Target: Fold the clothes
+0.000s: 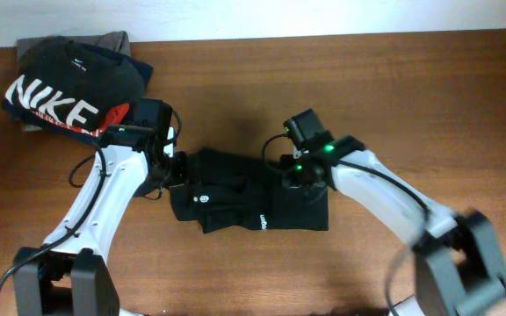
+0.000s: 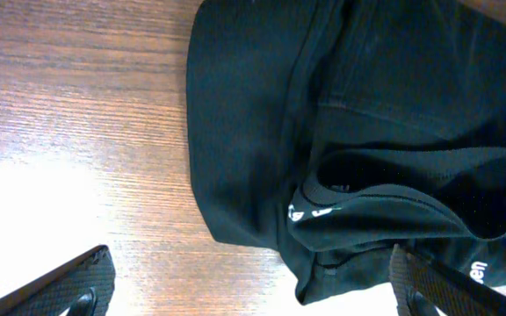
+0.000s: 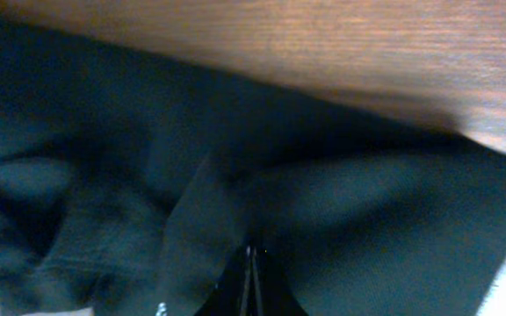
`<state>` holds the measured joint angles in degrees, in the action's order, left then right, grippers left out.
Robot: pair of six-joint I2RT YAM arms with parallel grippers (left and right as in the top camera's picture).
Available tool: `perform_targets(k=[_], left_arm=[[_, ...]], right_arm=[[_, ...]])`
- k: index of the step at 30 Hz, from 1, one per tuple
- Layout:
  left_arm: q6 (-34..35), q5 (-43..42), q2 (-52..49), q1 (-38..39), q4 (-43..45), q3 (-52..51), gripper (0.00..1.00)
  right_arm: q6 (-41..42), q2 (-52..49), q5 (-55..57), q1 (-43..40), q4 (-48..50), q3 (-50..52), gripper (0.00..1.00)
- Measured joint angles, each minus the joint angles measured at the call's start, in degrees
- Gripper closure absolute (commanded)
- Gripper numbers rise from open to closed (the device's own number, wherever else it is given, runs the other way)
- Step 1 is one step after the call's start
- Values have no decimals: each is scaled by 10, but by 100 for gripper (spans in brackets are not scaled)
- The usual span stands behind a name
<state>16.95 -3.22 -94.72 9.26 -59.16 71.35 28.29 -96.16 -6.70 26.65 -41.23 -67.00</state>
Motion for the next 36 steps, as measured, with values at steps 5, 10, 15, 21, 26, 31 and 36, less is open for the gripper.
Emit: perform_targets(k=[5,10,15,21,26,31,36], left_arm=[[0,0,0,0,0,0,1],[0,0,0,0,0,0,1],[0,0,0,0,0,0,1],[0,0,0,0,0,0,1],[0,0,0,0,0,0,1],[0,0,0,0,0,0,1],[0,0,0,0,1,0,1]], right_arm=[[-5,100,-6,0,-64,-27,91],[-11,104,-14,0,-80,-23,91],[-13,56,-48,0,-60,6,95],[-13,-14,-78,0,-33,43,89],[-20,-71,-95,0,-28,45,96],[-25,-69,-95,0,-34,45,96],[-38,15,-93,0,-90,40,57]])
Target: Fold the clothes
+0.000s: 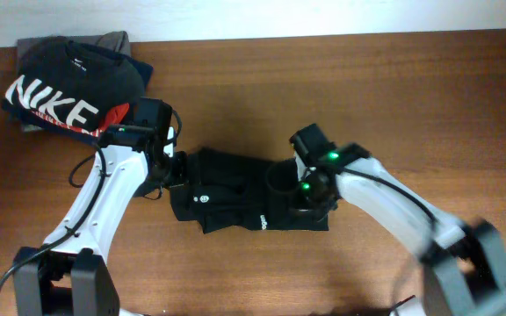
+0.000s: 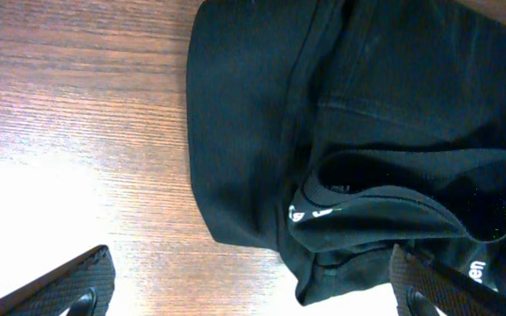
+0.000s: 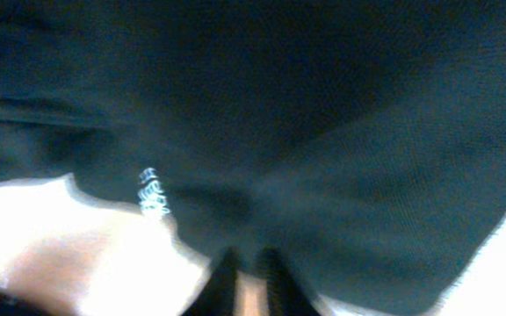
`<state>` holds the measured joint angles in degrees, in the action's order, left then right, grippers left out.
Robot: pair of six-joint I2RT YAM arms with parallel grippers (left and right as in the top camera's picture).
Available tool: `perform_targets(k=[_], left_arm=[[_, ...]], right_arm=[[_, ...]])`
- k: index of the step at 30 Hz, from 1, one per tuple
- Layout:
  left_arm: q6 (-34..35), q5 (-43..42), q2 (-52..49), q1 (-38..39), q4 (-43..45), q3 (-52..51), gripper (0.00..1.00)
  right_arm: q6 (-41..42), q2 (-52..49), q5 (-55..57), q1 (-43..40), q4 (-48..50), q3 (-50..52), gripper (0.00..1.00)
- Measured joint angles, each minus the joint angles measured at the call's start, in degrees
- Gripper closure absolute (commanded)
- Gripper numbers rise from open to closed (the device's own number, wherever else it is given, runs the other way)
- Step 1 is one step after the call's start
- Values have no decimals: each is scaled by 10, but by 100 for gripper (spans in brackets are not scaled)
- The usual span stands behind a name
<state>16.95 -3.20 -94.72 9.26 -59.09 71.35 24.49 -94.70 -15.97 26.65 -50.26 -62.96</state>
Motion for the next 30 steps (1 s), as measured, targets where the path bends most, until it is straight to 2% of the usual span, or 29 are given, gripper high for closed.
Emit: perform_targets(k=[1,3,4,5,7,8,11,17,22,30], left_arm=[[0,0,0,0,0,0,1],[0,0,0,0,0,0,1],[0,0,0,0,0,0,1],[0,0,0,0,0,0,1],[0,0,0,0,0,0,1],[0,0,0,0,0,0,1],[0,-4,0,0,-1,0,1],[0,-11,0,0,-4,0,1],[0,-13,0,0,-15,0,1],[0,-13,0,0,-20,0,1]], right_arm=[[-3,26,0,0,-2,-6,54],[-14,78,0,0,12,-23,55],[-16,101,0,0,24,-31,61],[-19,121,0,0,35,-37,73],[-23,148,-1,0,43,-46,90],[-23,153,-1,0,44,-48,96],[-26,135,0,0,44,-49,96],[-30,22,-47,-1,87,-48,96],[-44,-79,-120,-18,141,-47,96],[-104,-204,-270,-96,212,-47,96]])
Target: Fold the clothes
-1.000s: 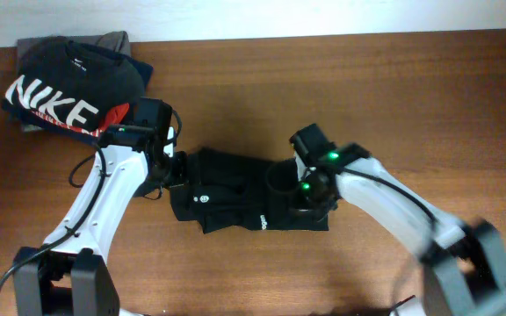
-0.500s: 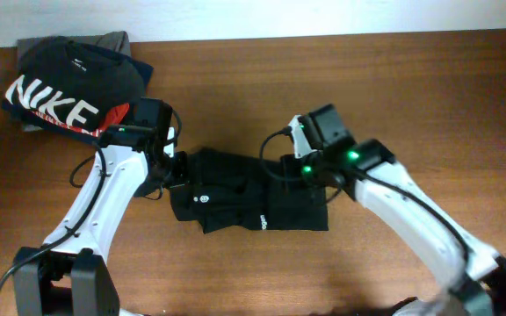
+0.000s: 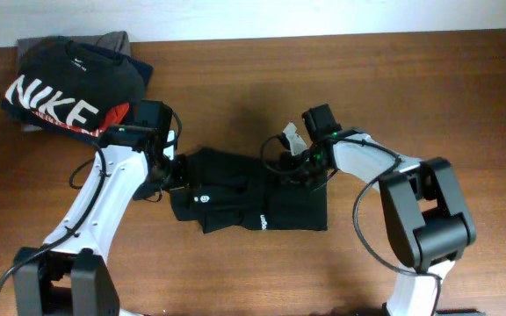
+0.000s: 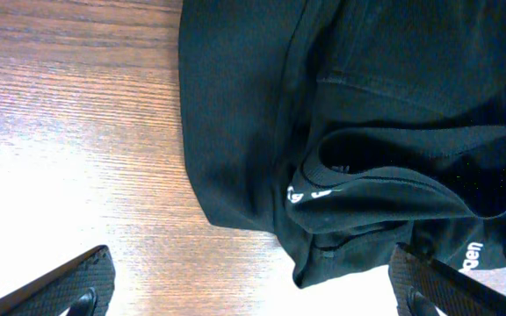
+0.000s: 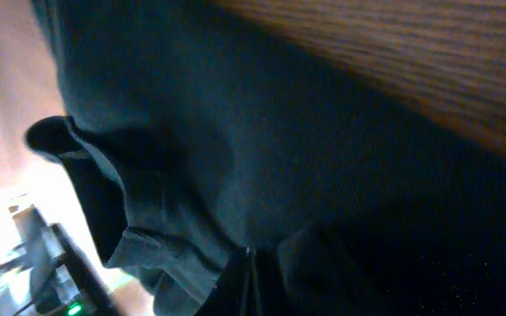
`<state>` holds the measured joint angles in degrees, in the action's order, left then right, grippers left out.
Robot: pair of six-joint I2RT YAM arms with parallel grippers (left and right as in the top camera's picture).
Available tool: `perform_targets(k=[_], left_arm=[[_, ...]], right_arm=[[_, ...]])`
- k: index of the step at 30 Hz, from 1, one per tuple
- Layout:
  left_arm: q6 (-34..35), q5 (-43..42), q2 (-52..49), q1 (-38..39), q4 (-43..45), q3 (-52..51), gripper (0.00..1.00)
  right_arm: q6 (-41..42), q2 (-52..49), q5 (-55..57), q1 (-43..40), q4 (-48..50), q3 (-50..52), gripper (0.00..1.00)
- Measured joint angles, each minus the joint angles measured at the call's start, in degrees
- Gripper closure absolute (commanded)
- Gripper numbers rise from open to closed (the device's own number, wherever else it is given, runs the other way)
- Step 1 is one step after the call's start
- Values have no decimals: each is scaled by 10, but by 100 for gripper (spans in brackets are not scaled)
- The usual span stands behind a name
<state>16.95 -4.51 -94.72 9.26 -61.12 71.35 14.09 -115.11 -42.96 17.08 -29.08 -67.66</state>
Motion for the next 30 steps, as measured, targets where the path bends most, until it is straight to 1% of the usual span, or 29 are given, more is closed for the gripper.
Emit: perform_targets(k=[5,8,9,10,11,12,14,15,16,18,25,30], left_arm=[[0,0,0,0,0,0,1],[0,0,0,0,0,0,1],[0,0,0,0,0,0,1],[0,0,0,0,0,0,1],[0,0,0,0,0,0,1],[0,0,0,0,0,0,1],[0,0,0,0,-1,0,1],[0,0,0,0,-1,0,1],[0,0,0,0,-1,0,1],[0,0,0,0,-1,0,1],[0,0,0,0,-11,0,1],[0,0,0,0,-10,0,1]], right_arm=[[-33,-3,-35,-13,-1,0,96],[-42,22,-36,-15,-22,0,96],[-43,39,-36,-16,-33,0,94],[-45,60,-35,-17,-45,0,89],[-45,82,-35,-17,-56,0,83],[-45,111,-34,-17,-70,0,71],[-48,178,-32,-18,-92,-1,31],[-50,210,-28,-18,-104,-2,21],[-47,244,-16,-18,-118,-2,14],[-31,308,18,-18,-147,-4,1],[41,491,190,-18,-273,-5,1],[119,584,360,-18,-387,-7,1]])
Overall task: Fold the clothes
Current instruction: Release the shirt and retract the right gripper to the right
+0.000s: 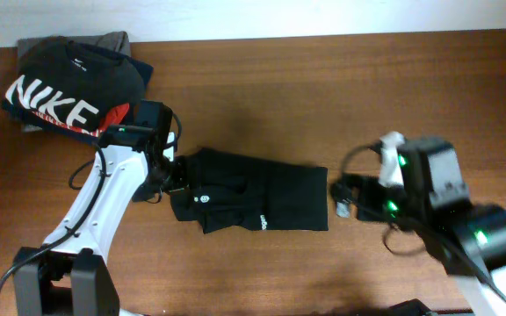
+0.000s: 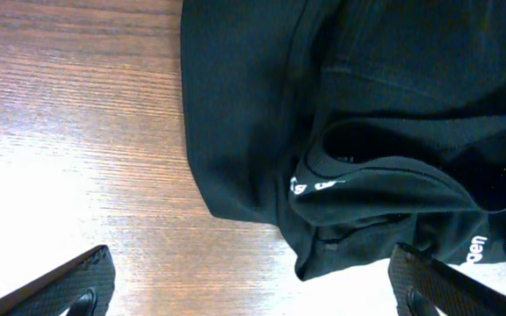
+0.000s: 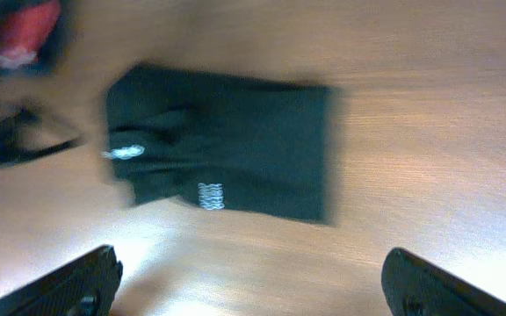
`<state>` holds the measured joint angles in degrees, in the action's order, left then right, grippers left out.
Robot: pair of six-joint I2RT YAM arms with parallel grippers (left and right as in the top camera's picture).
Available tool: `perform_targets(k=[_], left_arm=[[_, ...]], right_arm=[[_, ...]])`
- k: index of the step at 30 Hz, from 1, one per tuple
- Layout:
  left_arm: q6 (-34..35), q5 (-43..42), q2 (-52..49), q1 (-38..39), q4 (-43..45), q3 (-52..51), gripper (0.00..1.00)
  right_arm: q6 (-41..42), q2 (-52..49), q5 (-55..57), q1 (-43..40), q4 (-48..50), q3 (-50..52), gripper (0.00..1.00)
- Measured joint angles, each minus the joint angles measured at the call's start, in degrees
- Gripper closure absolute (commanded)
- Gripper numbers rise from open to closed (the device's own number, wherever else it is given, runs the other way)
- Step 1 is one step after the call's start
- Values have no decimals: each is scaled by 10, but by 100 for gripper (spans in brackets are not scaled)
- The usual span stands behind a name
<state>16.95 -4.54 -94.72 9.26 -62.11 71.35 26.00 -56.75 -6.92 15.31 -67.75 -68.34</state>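
A black garment with small white lettering lies folded into a flat rectangle in the middle of the wooden table. My left gripper hovers open at its left edge. In the left wrist view the garment fills the upper right, and the left gripper holds nothing. My right gripper stands open off the garment's right edge, apart from it. In the blurred right wrist view the whole garment lies ahead of the right gripper.
A stack of folded clothes, topped by a black shirt with "NIKE" in white, sits at the table's back left corner. Bare wood lies to the right of the garment and along the front edge.
My right gripper was shut on fabric at the garment's upper middle. Now it is open, off the garment to the right and higher. The garment's right half lies flat. The left gripper barely moved.
My right gripper was shut on fabric at the garment's upper right, then lower over its right part, then at its top edge. Now it has let go and the garment is a neat rectangle. The left gripper stayed open at the left edge throughout.
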Motion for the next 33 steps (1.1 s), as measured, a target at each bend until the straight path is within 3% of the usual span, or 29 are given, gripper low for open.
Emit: perform_targets(k=[4,11,23,33], left_arm=[[0,0,0,0,1,0,1],[0,0,0,0,14,0,1],[-32,-23,0,-33,41,0,1],[-104,-99,-18,-70,49,0,1]], right_arm=[[68,40,159,0,-80,0,1],[117,35,299,-7,-92,0,1],[130,-148,341,-181,-64,0,1],[130,-333,341,-195,-45,1,1]])
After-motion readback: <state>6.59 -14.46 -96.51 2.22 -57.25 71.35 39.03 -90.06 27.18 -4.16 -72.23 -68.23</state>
